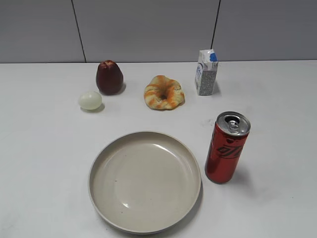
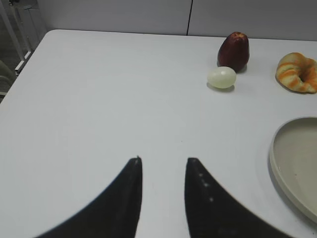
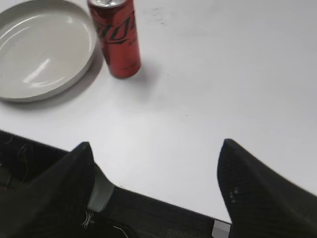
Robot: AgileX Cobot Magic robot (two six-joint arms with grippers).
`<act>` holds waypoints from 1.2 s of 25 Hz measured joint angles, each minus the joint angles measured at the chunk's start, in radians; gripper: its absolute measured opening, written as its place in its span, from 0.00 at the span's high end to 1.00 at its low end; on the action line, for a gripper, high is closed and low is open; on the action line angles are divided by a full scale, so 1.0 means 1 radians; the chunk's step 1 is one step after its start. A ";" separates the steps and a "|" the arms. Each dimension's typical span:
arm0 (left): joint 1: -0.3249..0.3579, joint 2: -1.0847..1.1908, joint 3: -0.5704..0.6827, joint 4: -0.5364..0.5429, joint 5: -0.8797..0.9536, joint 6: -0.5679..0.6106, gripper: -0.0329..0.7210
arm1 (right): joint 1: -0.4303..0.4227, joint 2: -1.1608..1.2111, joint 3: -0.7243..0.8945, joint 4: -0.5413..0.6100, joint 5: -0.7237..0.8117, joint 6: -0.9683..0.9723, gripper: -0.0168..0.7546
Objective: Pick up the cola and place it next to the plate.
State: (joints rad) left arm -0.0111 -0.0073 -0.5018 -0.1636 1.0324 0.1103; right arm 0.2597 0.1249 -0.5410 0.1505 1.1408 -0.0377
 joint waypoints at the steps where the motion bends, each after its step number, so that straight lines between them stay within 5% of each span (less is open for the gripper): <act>1: 0.000 0.000 0.000 0.000 0.000 0.000 0.64 | -0.030 -0.007 0.001 0.001 0.000 0.000 0.22; 9: 0.000 0.000 0.000 0.000 0.000 0.000 0.64 | -0.194 -0.098 0.001 0.002 -0.006 0.000 0.22; 30: 0.000 0.000 0.000 0.000 0.000 0.000 0.64 | -0.197 -0.131 0.051 -0.018 -0.089 0.022 0.22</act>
State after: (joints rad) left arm -0.0111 -0.0073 -0.5018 -0.1641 1.0324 0.1103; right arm 0.0631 -0.0065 -0.4900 0.1328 1.0519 -0.0153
